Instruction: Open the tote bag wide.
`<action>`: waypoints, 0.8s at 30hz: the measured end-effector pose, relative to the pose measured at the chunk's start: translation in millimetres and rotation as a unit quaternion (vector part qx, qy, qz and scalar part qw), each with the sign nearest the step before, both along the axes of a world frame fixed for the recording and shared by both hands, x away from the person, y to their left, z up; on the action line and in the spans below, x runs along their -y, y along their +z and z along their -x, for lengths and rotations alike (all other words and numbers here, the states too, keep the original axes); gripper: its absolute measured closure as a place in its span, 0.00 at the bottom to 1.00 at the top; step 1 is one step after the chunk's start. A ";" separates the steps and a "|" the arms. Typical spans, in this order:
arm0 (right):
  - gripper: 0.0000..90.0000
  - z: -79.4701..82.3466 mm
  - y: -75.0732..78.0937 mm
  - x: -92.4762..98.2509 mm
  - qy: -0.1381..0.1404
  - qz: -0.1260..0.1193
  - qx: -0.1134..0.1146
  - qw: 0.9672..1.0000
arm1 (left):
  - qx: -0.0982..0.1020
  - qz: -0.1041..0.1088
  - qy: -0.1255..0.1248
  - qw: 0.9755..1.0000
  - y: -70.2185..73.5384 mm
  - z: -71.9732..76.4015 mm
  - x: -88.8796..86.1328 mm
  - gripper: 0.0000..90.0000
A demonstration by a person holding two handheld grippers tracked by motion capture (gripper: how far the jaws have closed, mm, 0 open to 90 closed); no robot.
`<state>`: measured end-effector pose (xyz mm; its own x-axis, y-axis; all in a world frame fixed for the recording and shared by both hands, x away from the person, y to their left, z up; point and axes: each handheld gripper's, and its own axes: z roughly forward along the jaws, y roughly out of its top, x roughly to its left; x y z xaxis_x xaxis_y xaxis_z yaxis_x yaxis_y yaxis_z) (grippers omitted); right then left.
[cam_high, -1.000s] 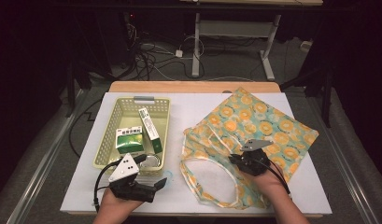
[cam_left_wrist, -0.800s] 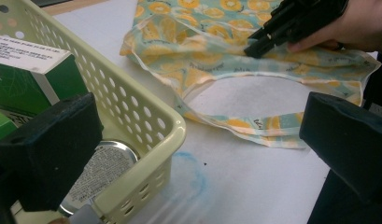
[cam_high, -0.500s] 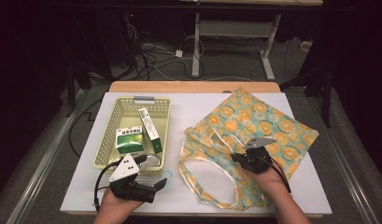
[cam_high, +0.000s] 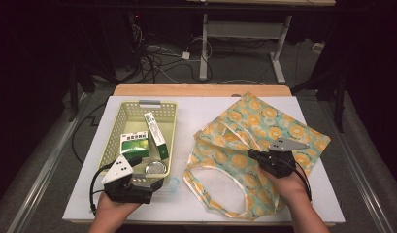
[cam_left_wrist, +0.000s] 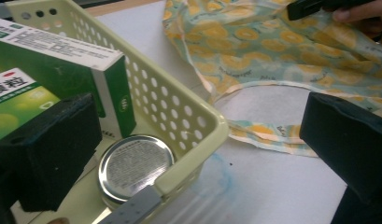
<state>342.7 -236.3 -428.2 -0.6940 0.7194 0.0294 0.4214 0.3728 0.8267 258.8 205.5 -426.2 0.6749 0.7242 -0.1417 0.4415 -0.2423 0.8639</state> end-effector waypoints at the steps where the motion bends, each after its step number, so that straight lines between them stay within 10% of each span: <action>1: 1.00 -0.1 2.0 1.1 -0.001 -0.004 0.002 1.000 | -0.001 -0.001 0.005 1.000 -0.4 -0.9 -2.5 0.00; 24: 1.00 1.8 19.8 11.4 -0.009 -0.029 0.031 0.999 | -0.015 0.014 0.072 0.997 -1.0 -9.3 -45.3 0.04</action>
